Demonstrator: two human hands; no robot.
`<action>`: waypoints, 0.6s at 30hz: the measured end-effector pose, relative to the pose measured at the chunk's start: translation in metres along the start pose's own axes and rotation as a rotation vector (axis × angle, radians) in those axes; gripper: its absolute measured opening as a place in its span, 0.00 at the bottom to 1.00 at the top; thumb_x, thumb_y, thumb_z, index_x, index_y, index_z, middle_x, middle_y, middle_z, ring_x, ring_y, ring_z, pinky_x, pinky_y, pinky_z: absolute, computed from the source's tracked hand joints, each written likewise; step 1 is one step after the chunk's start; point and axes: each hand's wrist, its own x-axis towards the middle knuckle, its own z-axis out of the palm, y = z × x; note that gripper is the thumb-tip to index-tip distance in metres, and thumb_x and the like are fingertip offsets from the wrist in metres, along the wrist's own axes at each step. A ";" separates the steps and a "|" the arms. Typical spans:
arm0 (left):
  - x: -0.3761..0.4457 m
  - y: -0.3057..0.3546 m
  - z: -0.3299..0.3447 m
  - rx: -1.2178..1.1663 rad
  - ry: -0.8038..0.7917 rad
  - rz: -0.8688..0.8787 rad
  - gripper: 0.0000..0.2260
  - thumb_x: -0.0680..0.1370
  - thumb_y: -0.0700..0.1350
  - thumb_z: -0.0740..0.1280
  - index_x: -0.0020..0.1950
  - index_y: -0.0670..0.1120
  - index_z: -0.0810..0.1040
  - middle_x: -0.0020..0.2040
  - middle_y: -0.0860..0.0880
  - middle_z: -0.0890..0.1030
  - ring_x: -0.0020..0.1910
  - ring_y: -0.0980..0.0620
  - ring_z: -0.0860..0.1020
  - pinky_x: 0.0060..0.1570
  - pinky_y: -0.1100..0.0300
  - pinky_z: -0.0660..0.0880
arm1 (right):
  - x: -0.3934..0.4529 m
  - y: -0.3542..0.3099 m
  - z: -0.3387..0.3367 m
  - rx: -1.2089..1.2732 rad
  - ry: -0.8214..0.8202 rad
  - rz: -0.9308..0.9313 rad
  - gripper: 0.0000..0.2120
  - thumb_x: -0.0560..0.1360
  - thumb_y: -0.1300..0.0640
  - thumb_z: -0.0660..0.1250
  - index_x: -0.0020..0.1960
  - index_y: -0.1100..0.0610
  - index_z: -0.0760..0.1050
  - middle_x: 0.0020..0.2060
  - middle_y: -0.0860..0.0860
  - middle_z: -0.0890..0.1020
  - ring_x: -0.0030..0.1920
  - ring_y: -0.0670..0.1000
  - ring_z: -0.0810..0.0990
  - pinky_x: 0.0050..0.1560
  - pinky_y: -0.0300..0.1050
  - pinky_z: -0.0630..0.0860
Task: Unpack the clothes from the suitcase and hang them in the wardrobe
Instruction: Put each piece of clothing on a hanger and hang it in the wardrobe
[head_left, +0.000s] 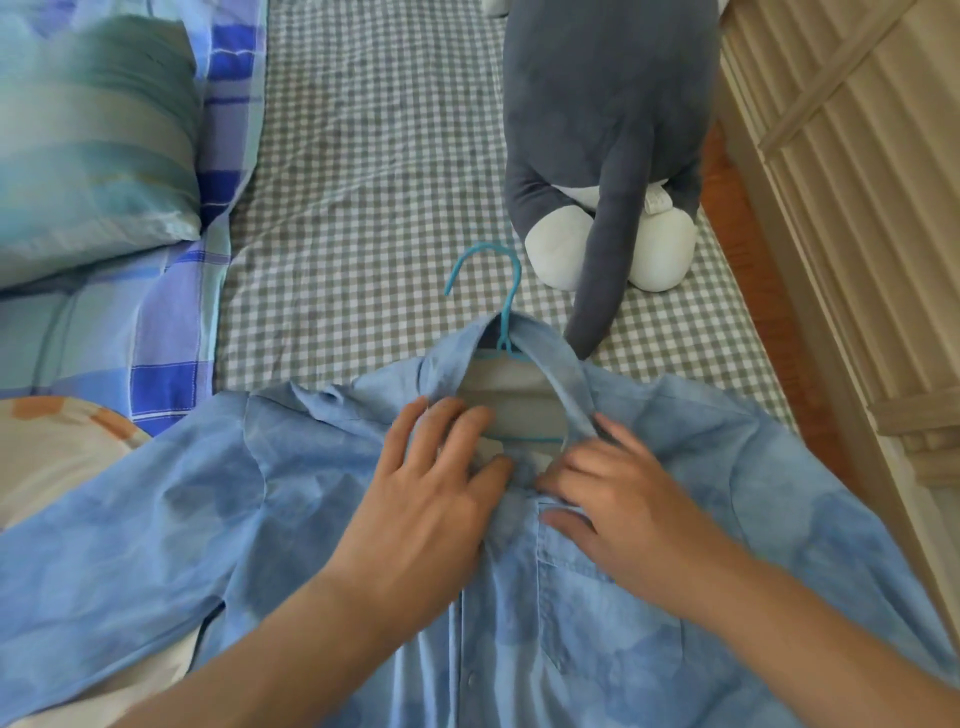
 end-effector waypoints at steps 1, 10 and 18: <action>-0.006 -0.006 0.003 -0.017 0.030 -0.048 0.17 0.67 0.40 0.69 0.56 0.49 0.83 0.70 0.39 0.71 0.71 0.34 0.68 0.73 0.37 0.62 | -0.004 -0.002 0.002 0.120 0.017 0.067 0.13 0.78 0.44 0.64 0.53 0.49 0.83 0.47 0.40 0.80 0.53 0.42 0.78 0.68 0.49 0.69; -0.021 -0.013 0.026 -0.363 0.143 -0.313 0.08 0.80 0.48 0.68 0.57 0.52 0.85 0.60 0.50 0.75 0.55 0.47 0.72 0.53 0.52 0.78 | 0.095 0.003 -0.029 0.547 0.216 0.719 0.26 0.79 0.40 0.62 0.73 0.52 0.70 0.64 0.51 0.72 0.63 0.51 0.73 0.65 0.49 0.71; -0.058 -0.017 0.006 -0.740 0.189 -0.463 0.14 0.74 0.54 0.62 0.49 0.54 0.86 0.58 0.65 0.75 0.59 0.61 0.75 0.57 0.68 0.70 | 0.080 -0.015 -0.042 0.714 0.232 0.703 0.06 0.78 0.49 0.69 0.47 0.49 0.83 0.35 0.43 0.81 0.37 0.39 0.79 0.40 0.34 0.72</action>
